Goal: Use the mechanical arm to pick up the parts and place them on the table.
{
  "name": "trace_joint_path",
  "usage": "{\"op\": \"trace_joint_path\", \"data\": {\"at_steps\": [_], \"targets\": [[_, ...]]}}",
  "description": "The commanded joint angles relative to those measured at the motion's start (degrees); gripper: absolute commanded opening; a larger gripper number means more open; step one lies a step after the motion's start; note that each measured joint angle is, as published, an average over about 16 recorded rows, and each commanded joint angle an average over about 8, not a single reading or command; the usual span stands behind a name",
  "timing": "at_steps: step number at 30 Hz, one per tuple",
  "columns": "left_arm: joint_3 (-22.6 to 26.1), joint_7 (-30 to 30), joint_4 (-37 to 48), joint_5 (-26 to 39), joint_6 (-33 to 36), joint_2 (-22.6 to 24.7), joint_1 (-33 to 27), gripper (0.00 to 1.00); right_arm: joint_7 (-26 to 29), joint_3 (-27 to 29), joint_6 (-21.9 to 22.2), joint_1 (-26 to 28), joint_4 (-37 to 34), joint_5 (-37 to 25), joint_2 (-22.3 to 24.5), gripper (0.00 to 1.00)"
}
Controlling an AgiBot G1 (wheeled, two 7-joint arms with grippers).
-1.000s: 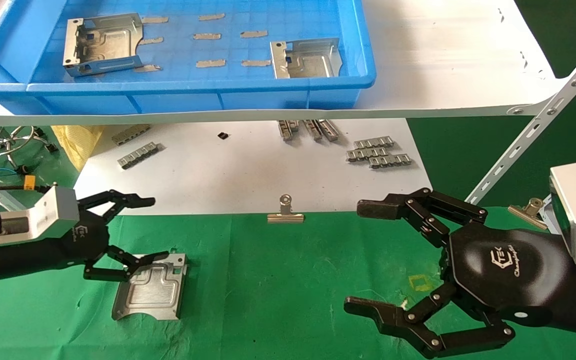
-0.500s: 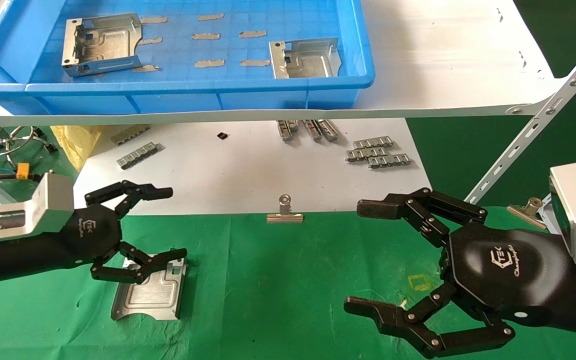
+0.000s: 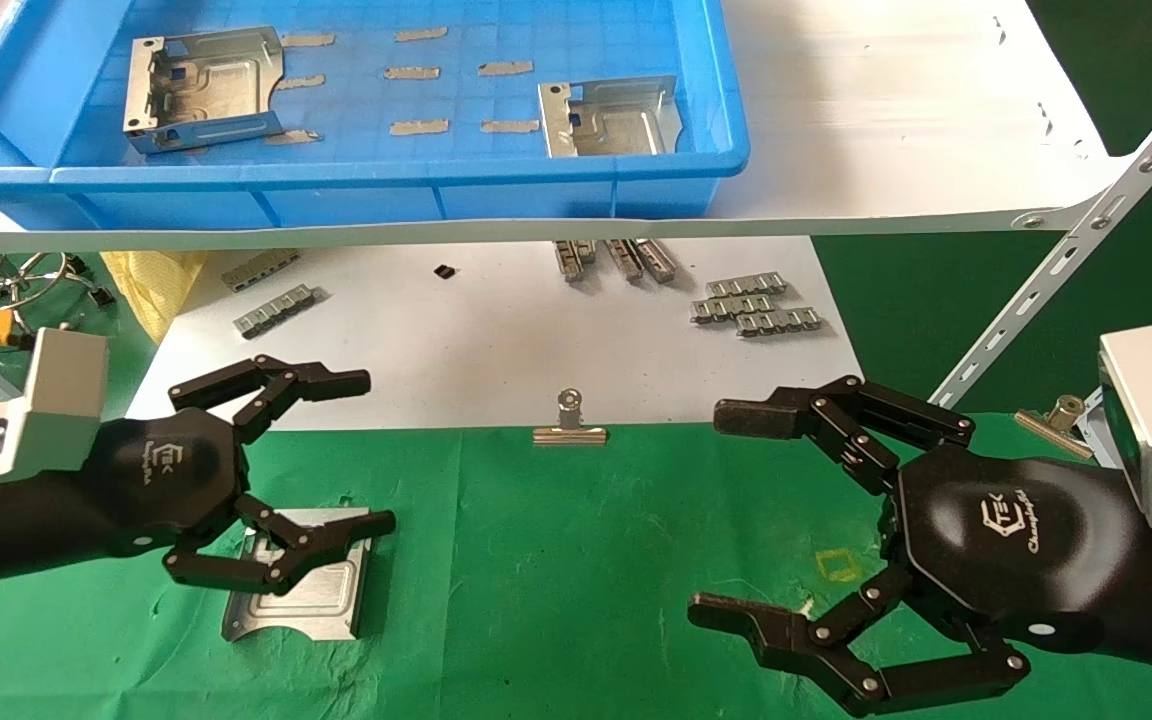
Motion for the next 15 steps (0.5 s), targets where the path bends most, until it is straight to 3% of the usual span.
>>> {"op": "trace_joint_path", "data": {"at_steps": [1,15], "targets": [[-1.07,-1.77,-2.41,-0.43,-0.18,-0.47,1.06,1.0,0.0,0.0,0.0,0.0,0.0,0.0,0.0,1.0],[-8.64,-14.25,-19.41,-3.49,-1.47,-3.77,8.51,1.0,0.0,0.0,0.0,0.0,0.0,0.0,0.0,1.0]]}}
